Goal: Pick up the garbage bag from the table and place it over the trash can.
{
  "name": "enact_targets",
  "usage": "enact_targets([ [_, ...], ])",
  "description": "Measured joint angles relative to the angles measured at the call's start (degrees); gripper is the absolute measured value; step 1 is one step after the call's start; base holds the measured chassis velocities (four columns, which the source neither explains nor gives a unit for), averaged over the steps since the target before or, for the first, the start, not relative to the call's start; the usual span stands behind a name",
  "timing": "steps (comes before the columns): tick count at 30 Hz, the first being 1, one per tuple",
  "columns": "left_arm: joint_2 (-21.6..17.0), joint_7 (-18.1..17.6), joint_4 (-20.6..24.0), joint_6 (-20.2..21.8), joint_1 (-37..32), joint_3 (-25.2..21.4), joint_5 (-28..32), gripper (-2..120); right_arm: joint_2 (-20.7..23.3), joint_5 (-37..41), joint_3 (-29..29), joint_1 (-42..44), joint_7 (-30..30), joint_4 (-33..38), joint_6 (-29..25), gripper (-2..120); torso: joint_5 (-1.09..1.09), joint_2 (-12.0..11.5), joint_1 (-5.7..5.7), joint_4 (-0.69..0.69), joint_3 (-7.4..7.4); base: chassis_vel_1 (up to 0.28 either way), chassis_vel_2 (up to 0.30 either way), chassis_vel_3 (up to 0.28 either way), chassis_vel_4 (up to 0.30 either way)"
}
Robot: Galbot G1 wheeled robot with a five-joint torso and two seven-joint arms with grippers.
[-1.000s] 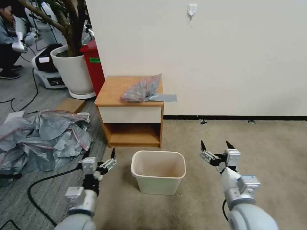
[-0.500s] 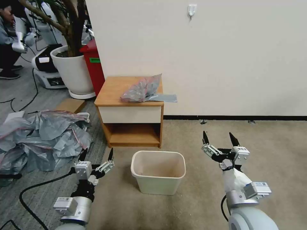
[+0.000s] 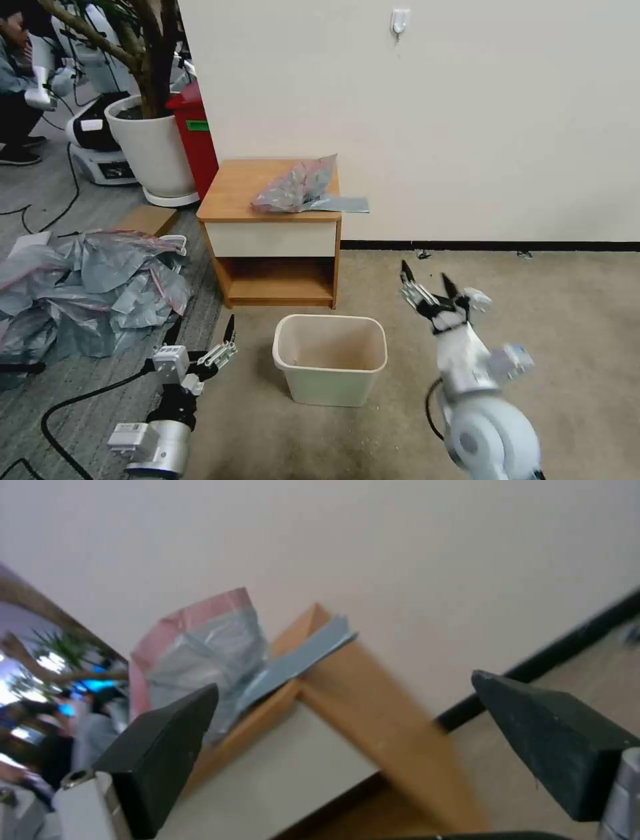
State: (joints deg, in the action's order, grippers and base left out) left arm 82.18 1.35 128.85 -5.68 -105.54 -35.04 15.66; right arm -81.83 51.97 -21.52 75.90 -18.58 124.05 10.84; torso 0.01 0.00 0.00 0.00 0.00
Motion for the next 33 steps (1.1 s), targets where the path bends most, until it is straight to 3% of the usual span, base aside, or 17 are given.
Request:
enact_targets([
  [3, 0.51, 0.57, -0.58, -0.63, 0.09, -0.40, 0.03, 100, 0.14, 17.61, 0.11, -7.89, -7.28, -2.77, 3.25, 96, -0.01, 0.00, 0.00, 0.00, 0.00, 0.000, 0.000, 0.000, 0.000],
  [4, 0.51, 0.57, -0.58, -0.63, 0.09, -0.40, 0.03, 100, 0.14, 17.61, 0.11, -7.89, -7.28, -2.77, 3.25, 96, -0.01, 0.00, 0.00, 0.00, 0.00, 0.000, 0.000, 0.000, 0.000],
  [6, 0.92, 0.85, -1.14, -1.23, 0.01, -0.93, 0.02, 100, -0.80, 28.52, -0.18, -14.06, -11.49, -7.38, 4.41, 95, -0.01, 0.00, 0.00, 0.00, 0.01, 0.000, 0.000, 0.000, 0.000],
  [10, 1.06, 1.58, -1.86, -2.13, -0.08, -2.04, 0.24, 100, -2.48, 35.23, -0.03, -20.41, -13.61, -13.61, 4.65, 95, -0.01, 0.00, 0.00, 0.00, 0.01, 0.000, 0.000, 0.000, 0.000],
  [16, 0.76, 3.05, -2.18, -3.12, -0.84, -3.44, 1.26, 100, -4.36, 37.16, 1.44, -28.55, -12.93, -22.08, 4.76, 95, -0.01, 0.00, 0.00, 0.00, 0.00, 0.000, 0.000, 0.000, 0.000],
  [33, 0.80, 3.51, -0.74, -3.44, -2.61, -7.97, 2.29, 100, -6.76, 33.26, 1.28, -38.30, -6.98, -41.72, 2.64, 95, 0.00, -0.01, 0.00, 0.00, 0.00, 0.000, 0.000, 0.000, 0.000],
])
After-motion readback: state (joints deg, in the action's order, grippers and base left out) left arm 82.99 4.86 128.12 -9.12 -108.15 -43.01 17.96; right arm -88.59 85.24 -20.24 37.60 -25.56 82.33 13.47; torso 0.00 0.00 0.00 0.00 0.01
